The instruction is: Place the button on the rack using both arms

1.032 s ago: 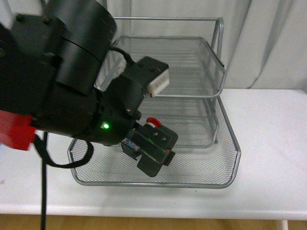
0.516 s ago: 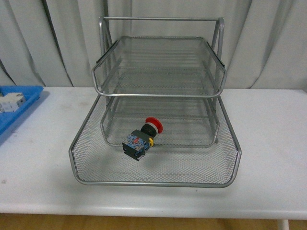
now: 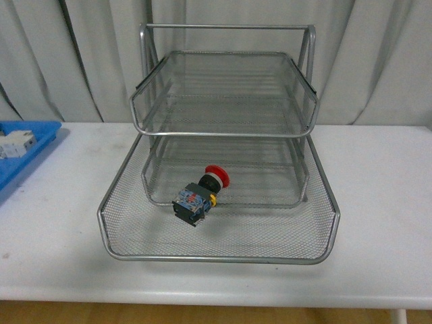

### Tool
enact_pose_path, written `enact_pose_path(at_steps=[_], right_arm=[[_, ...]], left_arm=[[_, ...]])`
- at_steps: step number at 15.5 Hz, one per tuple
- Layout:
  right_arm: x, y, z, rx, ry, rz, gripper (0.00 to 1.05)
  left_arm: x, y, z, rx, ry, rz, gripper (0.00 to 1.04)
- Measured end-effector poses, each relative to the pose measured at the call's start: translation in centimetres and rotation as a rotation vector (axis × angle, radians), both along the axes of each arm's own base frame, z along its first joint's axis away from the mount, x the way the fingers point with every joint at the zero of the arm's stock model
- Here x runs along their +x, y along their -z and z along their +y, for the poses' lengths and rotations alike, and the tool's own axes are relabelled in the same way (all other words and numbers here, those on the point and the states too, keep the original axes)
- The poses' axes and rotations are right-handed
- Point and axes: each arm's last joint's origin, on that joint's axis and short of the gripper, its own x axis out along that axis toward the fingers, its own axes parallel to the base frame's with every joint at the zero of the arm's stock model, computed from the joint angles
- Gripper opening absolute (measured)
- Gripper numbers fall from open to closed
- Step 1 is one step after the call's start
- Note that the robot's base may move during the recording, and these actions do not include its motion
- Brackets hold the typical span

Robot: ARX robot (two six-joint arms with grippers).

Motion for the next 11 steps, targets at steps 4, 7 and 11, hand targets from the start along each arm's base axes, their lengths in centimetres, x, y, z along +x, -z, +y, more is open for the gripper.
enact_pose_path(at_steps=[4,7,11], right_arm=[[0.0,0.0,0.0,0.000,0.000,0.000,0.98],[0.0,0.0,0.0,0.000,0.000,0.000,0.98],[0.0,0.0,0.0,0.000,0.000,0.000,0.98]], left_arm=[[-1.9,-0.6,1.6,-0.004,-0.014,-0.032,0.02],[-3.0,-0.5,1.5,-0.005,0.004,-0.025,0.02],[-4.2,-0.9,1.5,-0.005,0.003,-0.040,0.02]])
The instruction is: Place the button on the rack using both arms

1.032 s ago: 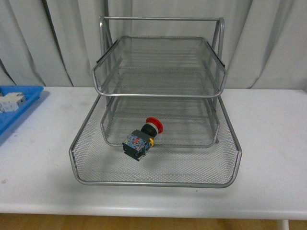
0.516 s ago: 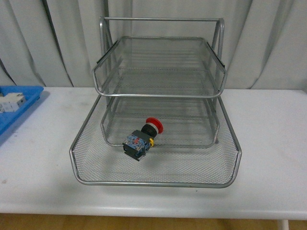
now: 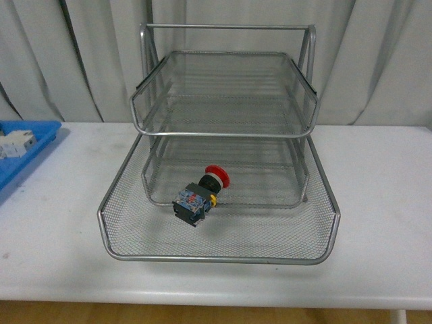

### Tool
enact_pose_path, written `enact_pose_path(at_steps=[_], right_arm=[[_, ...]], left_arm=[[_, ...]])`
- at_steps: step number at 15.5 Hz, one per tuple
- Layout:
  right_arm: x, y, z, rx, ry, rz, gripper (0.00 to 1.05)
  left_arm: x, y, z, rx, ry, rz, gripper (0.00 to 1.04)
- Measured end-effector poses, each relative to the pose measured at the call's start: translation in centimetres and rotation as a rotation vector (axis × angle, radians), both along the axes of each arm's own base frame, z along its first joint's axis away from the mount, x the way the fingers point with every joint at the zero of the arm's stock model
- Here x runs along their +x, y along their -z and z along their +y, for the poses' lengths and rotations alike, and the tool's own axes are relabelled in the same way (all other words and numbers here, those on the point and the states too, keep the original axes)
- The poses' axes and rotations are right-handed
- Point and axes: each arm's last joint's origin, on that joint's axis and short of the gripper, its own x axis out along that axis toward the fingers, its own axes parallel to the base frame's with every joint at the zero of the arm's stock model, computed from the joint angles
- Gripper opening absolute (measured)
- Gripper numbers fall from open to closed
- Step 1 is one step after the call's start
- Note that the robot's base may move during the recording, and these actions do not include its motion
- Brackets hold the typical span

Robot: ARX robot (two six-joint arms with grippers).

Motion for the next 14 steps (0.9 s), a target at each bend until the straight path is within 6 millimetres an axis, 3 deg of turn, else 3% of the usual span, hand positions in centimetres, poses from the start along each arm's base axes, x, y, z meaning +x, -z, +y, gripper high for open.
enact_pose_path(at_steps=[14], right_arm=[[0.0,0.0,0.0,0.000,0.000,0.000,0.98]], left_arm=[[-2.8,0.5,0.0,0.000,0.000,0.042,0.02]])
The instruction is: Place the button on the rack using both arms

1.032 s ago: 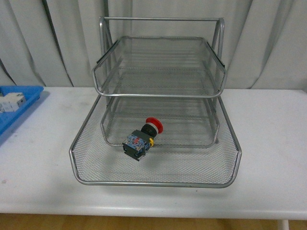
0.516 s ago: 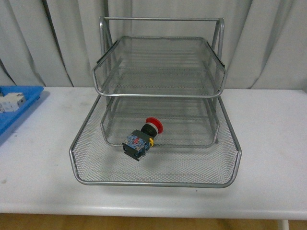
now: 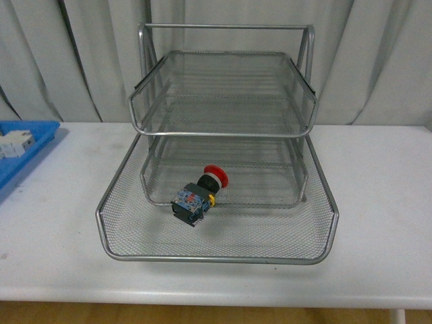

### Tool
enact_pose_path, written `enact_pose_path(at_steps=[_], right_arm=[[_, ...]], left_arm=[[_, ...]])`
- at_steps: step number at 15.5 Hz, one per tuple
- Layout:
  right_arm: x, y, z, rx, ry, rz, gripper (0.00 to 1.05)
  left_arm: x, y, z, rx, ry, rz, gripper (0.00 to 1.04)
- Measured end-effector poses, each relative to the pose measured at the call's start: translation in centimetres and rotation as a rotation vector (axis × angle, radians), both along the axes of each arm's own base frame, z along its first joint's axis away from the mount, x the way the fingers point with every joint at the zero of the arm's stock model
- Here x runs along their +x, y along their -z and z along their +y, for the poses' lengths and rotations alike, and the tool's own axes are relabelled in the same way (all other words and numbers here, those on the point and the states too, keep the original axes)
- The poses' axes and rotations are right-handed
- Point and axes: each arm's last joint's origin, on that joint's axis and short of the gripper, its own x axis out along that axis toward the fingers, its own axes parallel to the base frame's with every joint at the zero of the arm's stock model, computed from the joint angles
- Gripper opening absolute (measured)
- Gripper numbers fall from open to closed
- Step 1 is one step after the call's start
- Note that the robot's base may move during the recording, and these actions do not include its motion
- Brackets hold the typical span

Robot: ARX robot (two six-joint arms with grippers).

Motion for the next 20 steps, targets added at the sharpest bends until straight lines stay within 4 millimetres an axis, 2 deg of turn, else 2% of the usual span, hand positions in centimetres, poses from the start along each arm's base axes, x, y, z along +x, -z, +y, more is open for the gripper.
enact_pose_path(at_steps=[1,3,7,8,9,11,14,17,20], right_arm=[[0.0,0.0,0.0,0.000,0.000,0.000,0.98],[0.0,0.0,0.0,0.000,0.000,-0.001,0.98],[0.0,0.0,0.0,0.000,0.000,-0.001,0.98],[0.0,0.2,0.0,-0.036,-0.005,0.118,0.98],[1.0,0.1,0.1,-0.083,-0.034,0.235,0.98],[3.4,-0.6,0.0,-0.083,-0.067,0.313,0.98],[8.1,-0.2,1.1,0.019,-0.140,0.500,0.96],[11.6,1.9,3.8,0.076,-0.199,0.663,0.60],[13.6,3.8,7.8,0.098,-0.234,0.751,0.25]], left_arm=[[-0.2,-0.6,0.0,0.000,0.000,-0.057,0.02],[-0.1,-0.2,0.0,-0.002,0.000,-0.030,0.04],[-0.1,-0.3,0.0,-0.002,0.000,-0.034,0.55],[-0.1,-0.3,0.0,-0.002,0.000,-0.034,0.66],[-0.1,-0.3,0.0,-0.002,0.000,-0.034,0.78],[-0.1,-0.3,0.0,0.000,0.000,-0.034,1.00],[-0.1,-0.3,0.0,-0.002,0.000,-0.034,0.98],[-0.1,-0.3,0.0,-0.002,0.000,-0.034,0.98],[-0.1,-0.3,0.0,-0.002,0.000,-0.034,0.98]])
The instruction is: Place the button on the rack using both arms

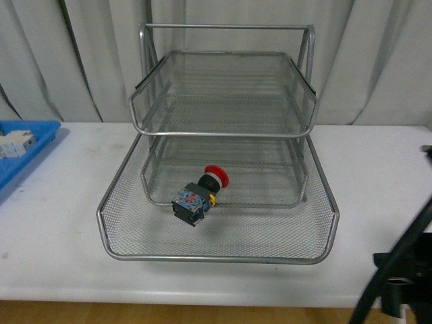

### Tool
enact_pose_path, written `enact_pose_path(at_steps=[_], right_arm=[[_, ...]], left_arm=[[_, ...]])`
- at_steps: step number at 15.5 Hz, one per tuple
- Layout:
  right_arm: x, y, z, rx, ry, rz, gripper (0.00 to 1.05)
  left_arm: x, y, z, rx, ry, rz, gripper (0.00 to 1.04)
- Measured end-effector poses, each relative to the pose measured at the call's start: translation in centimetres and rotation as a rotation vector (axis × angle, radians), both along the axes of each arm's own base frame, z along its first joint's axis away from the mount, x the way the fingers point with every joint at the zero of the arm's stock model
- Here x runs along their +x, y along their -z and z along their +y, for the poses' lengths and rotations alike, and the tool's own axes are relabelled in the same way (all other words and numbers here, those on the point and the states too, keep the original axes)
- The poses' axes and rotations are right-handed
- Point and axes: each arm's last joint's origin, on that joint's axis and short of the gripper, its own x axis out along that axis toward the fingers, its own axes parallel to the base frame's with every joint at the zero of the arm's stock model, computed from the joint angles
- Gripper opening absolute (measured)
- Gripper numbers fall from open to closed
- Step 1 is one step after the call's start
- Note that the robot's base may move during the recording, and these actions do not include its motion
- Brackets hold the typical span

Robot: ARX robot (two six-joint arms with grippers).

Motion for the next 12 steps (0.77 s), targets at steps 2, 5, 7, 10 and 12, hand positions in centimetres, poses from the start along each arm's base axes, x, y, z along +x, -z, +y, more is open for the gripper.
enact_pose_path(at_steps=[2,5,7,10,12], right_arm=[[0.9,1.1,3.0,0.019,-0.014,0.025,0.01],[1.6,3.2,6.6,0.027,-0.034,0.082,0.02],[1.7,3.6,7.2,0.030,-0.041,0.082,0.02],[2.7,4.7,9.8,0.028,-0.068,0.068,0.02],[3.3,5.4,11.1,0.014,-0.069,0.054,0.02]], left_arm=[[0.0,0.0,0.0,0.000,0.000,0.000,0.98],[0.0,0.0,0.0,0.000,0.000,0.000,0.98],[0.0,0.0,0.0,0.000,0.000,0.000,0.98],[0.0,0.0,0.0,0.000,0.000,0.000,0.98],[0.0,0.0,0.0,0.000,0.000,0.000,0.98]])
